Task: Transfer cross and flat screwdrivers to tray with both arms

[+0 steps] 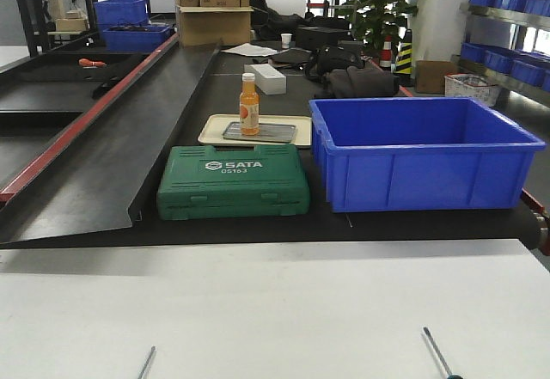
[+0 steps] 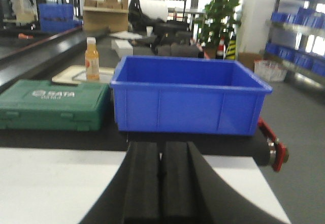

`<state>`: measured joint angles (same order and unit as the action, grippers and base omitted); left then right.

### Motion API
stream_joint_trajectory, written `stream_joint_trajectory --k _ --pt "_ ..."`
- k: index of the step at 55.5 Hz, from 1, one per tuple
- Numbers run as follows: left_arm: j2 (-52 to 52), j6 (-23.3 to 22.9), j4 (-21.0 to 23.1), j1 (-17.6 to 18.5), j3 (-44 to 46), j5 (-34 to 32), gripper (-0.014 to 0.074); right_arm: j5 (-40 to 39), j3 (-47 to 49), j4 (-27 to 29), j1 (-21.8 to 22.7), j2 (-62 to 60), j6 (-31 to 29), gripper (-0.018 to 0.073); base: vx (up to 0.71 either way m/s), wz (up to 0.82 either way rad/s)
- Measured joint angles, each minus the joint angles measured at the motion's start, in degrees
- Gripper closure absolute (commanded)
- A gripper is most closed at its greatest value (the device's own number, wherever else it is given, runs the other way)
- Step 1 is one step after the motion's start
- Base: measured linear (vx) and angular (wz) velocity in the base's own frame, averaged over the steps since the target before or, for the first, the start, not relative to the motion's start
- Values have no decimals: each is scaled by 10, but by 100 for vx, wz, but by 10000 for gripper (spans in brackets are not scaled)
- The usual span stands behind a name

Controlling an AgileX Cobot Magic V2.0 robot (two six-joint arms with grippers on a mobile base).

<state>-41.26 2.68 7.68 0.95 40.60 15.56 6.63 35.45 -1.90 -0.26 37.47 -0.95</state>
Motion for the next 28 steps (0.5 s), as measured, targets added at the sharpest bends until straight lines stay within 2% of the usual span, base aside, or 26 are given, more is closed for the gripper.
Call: stream_joint_trajectory --k 7,15,28 --pt "-73 7 0 0 5 0 576 1 3 0 0 75 13 547 0 0" --pt "-121 28 0 1 5 -25 485 0 3 0 0 123 14 428 0 0" --pt "-140 31 0 6 5 -35 220 -4 3 0 0 129 16 44 0 0"
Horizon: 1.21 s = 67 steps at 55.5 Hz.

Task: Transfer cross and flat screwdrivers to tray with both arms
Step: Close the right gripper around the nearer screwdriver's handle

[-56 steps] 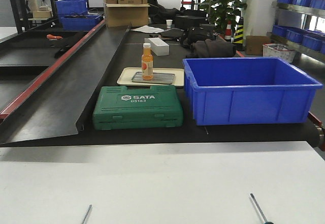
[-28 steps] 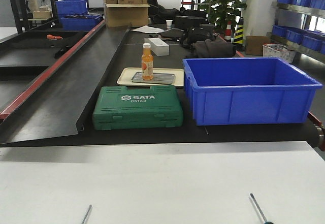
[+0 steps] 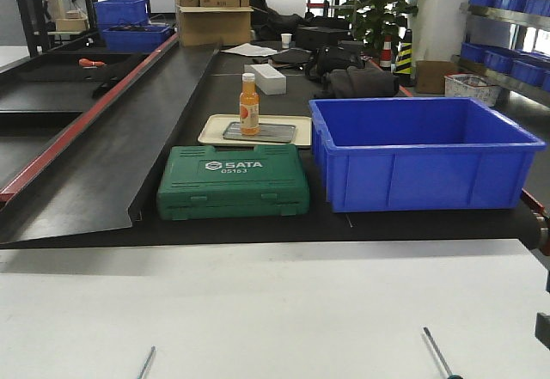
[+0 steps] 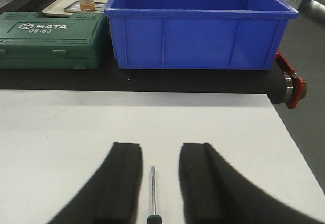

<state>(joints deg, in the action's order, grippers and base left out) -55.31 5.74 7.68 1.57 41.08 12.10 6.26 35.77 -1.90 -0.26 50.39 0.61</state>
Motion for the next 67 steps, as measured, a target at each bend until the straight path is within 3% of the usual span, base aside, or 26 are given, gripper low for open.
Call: stream_joint_trajectory --k 5,9,15,26,42,52,67 --pt "0 0 0 0 0 0 142 -8 0 3 0 3 9 -39 0 0" --pt "0 0 0 0 0 1 113 5 6 13 0 9 24 -39 0 0" --pt "0 0 0 0 0 18 106 98 56 19 0 56 16 -12 0 0" --pt "0 0 0 0 0 38 107 293 216 25 0 271 -47 22 0 0" --pt "0 -1 0 0 0 41 107 465 429 27 0 562 -54 57 0 0" --pt "0 -1 0 0 0 41 107 501 489 26 0 659 -54 96 0 0" --pt "0 -1 0 0 0 41 107 480 464 26 0 698 -51 110 0 0"
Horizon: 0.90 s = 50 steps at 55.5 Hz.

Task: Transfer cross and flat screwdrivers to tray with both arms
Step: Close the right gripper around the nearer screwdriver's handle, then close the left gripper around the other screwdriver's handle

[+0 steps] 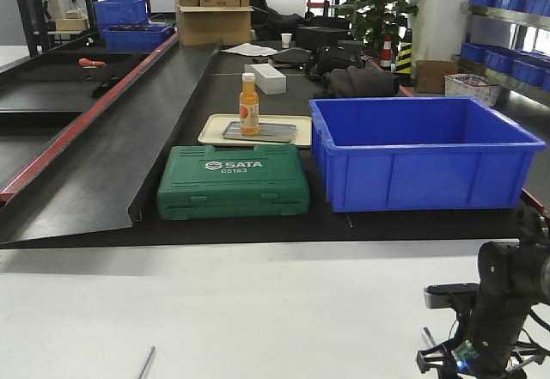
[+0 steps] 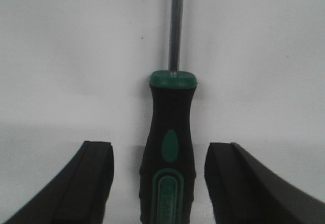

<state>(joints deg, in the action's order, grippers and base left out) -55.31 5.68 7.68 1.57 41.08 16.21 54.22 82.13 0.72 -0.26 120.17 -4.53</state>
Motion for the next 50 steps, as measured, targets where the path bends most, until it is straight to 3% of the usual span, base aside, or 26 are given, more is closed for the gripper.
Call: stream_joint_trajectory --k 12,18,31,39,50 --pt "0 0 0 0 0 0 107 -35 -43 -1 0 2 11 111 0 0" --pt "0 0 0 0 0 0 107 -57 -61 -1 0 3 13 169 0 0" --pt "0 -4 0 0 0 1 107 -76 -73 -3 1 1 14 574 0 0" --pt "0 -30 7 0 3 25 107 -76 -73 -2 2 0 15 573 0 0" --pt "-23 -39 21 0 67 146 107 -77 -73 3 2 0 15 570 0 0"
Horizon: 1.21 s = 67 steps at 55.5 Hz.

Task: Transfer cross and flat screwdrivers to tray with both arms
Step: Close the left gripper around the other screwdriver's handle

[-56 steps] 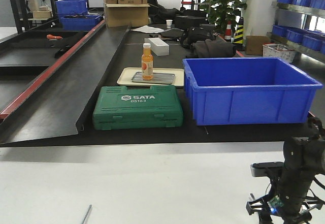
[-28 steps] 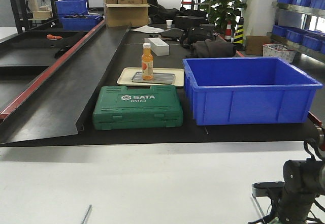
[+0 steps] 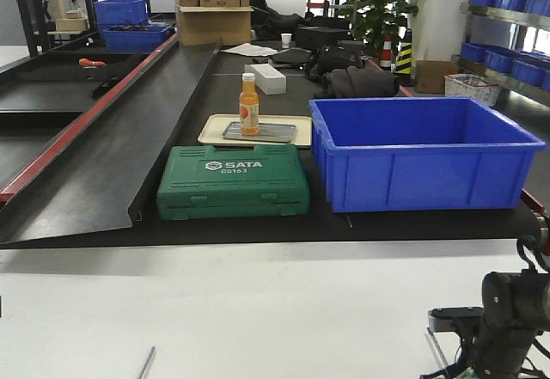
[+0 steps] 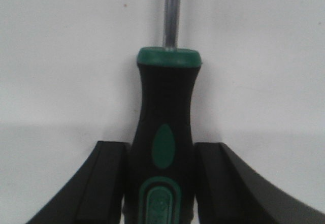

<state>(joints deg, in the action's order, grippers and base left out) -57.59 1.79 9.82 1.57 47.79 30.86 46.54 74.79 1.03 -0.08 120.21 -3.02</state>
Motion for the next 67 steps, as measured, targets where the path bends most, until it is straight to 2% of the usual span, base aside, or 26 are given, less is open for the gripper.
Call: stream_joint_trajectory --k 9,16,35,49,67 --pt "-87 1 1 2 68 95 107 -2 0 7 0 0 0 570 0 0" --pt "-179 5 2 22 90 126 107 -6 0 16 0 -1 0 568 0 0" --pt "-361 5 30 95 96 80 107 -8 0 19 0 -1 0 567 0 0" --pt "-434 4 35 97 102 59 107 -8 0 20 0 -1 0 567 0 0" --pt "-524 -8 44 97 179 95 107 -9 0 21 0 -1 1 567 0 0"
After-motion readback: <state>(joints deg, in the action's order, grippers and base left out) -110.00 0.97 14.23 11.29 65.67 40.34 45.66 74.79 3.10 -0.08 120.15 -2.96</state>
